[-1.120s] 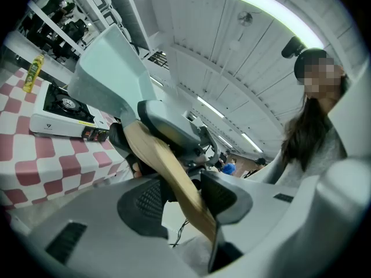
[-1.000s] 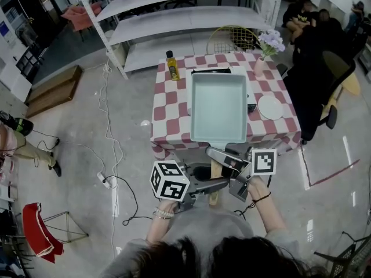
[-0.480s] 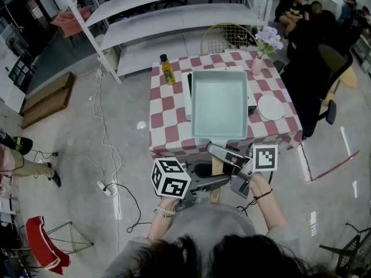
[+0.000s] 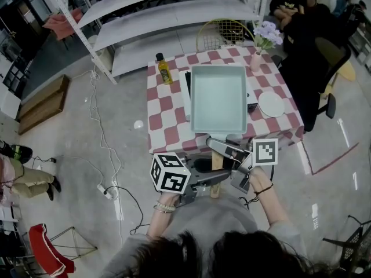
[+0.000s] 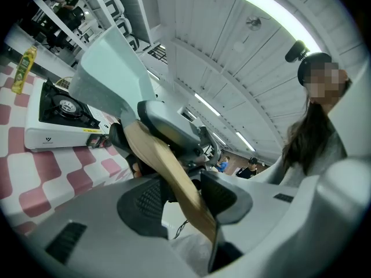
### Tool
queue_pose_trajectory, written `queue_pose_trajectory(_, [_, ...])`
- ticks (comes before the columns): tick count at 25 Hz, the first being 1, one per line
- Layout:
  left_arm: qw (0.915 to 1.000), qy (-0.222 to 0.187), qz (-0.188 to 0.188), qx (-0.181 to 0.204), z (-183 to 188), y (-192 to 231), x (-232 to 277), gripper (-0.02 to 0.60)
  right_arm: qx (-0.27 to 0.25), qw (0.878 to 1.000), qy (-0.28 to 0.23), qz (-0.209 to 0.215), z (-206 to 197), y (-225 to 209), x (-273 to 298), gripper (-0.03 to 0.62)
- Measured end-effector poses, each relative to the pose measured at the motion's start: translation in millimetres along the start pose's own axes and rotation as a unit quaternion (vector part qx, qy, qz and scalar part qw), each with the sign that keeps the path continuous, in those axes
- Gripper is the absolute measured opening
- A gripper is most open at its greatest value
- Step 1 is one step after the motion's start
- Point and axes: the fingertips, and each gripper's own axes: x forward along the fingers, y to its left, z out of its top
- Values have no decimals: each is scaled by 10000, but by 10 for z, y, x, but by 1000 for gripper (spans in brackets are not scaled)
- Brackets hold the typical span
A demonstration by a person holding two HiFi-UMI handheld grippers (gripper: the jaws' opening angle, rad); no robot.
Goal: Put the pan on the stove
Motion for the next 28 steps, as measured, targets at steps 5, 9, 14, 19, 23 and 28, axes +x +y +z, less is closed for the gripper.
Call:
queue_pose_trajectory(5, [10000, -15, -11, -43, 60, 54, 14, 189, -18, 10000, 20, -4, 76, -24, 24, 178])
queue_pose_trajectory(9, [9999, -41, 21, -99, 91, 116, 35, 189, 47, 10000, 61, 7, 119, -75, 35, 178])
queue_pose_trajectory(14, [9998, -84, 80, -165, 145, 237, 62, 189, 133, 9998, 124, 10, 194, -181, 64, 178])
queue_pose_trajectory(19, [9995, -143, 141, -254, 262, 380, 152, 189, 185, 9995, 236, 22, 350, -292, 62, 178])
queue_pose_trajectory(23, [9990, -185, 211, -350, 364, 540, 251, 189, 245, 9991, 341, 36, 500, -428, 54, 178])
queue_pose_trajectory(28, [9982, -225, 303, -468, 541, 747, 363, 189, 337, 9983, 463, 106, 733, -572, 70, 178])
